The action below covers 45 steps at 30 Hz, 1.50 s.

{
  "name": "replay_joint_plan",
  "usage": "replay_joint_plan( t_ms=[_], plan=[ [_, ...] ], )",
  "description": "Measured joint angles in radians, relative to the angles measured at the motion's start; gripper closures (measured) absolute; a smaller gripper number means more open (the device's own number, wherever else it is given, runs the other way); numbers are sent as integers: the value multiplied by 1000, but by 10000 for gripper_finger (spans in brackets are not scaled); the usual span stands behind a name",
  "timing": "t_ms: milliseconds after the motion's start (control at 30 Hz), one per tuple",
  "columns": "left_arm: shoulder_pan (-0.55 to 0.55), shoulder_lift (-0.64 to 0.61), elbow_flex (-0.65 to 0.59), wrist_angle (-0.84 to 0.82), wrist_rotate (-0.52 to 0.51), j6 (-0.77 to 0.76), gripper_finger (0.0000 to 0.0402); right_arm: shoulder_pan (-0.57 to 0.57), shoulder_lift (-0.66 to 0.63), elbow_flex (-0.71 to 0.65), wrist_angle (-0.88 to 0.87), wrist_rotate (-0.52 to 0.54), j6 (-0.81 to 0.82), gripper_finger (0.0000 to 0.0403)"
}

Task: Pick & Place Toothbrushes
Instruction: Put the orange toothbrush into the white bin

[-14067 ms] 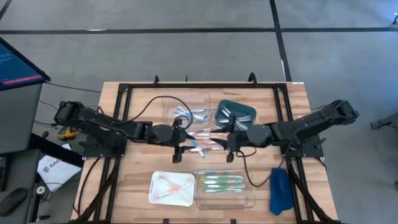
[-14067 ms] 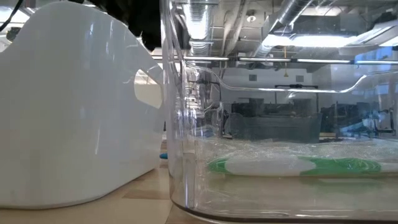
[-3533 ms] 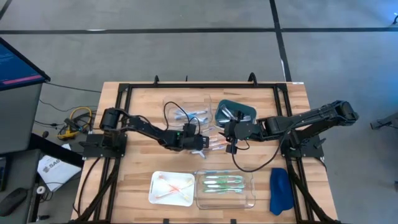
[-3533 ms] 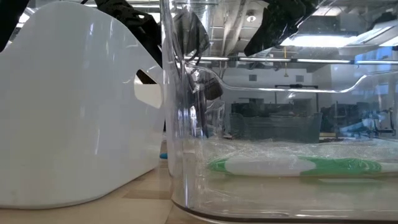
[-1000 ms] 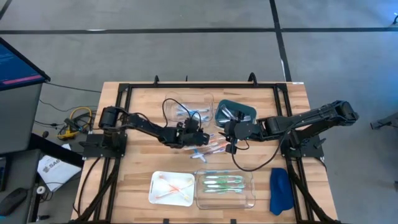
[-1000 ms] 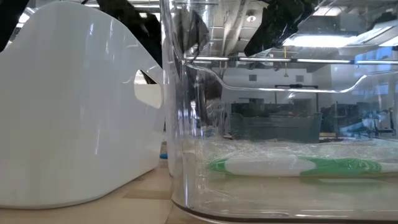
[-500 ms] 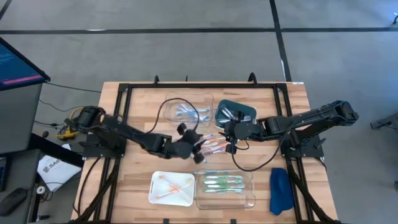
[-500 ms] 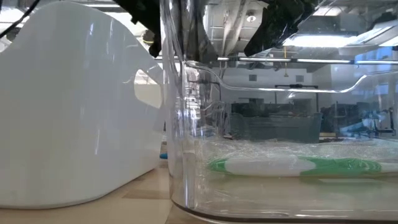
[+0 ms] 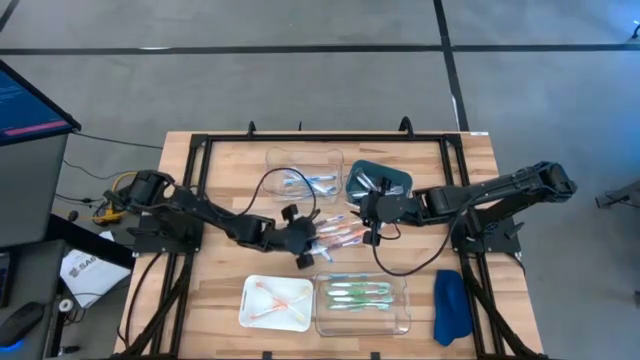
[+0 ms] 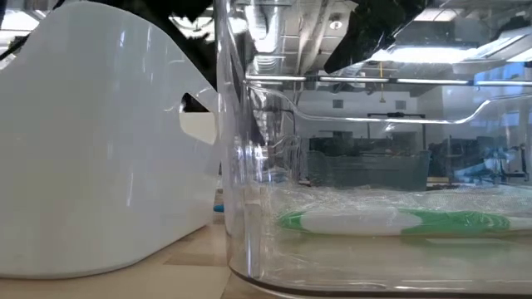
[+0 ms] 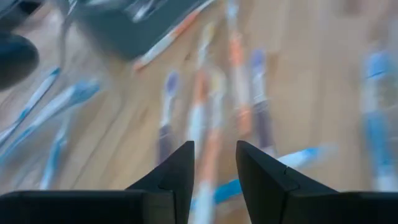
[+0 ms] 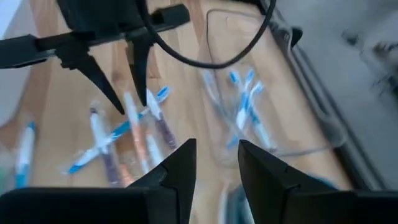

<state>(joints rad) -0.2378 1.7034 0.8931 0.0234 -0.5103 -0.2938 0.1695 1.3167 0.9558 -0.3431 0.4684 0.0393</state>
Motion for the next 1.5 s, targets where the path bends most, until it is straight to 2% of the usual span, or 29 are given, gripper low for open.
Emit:
replay_joint_plan(
  t_ms=[200, 333, 433, 533, 600, 833, 933, 1167, 1500],
  plan=[
    [49, 1, -20, 8, -12, -46, 289, -40, 0, 0, 87, 1, -198, 290],
    [55, 0, -20, 8, 89, -38, 289, -61, 0, 0, 170, -10, -233, 290],
    [52, -5, -20, 9, 206, 30, 289, -63, 0, 0, 216, -148, -271, 290],
    [52, -12, -20, 14, 221, 64, 289, -66, 0, 0, 264, -340, -294, 290],
    [52, -18, -20, 10, 221, 100, 289, -64, 0, 0, 289, -408, -298, 290],
    [52, -25, -20, 11, 221, 196, 289, -99, -41, -24, 326, -420, -193, 290],
    [52, -25, -20, 11, 221, 268, 289, -131, -88, -99, 451, -419, -152, 290],
    [53, -24, -25, 11, 256, 277, 289, -173, -219, -261, 680, -419, -128, 290],
    [90, -8, -59, 15, 256, 251, 289, -171, -203, -272, 651, -419, -133, 290]
  ],
)
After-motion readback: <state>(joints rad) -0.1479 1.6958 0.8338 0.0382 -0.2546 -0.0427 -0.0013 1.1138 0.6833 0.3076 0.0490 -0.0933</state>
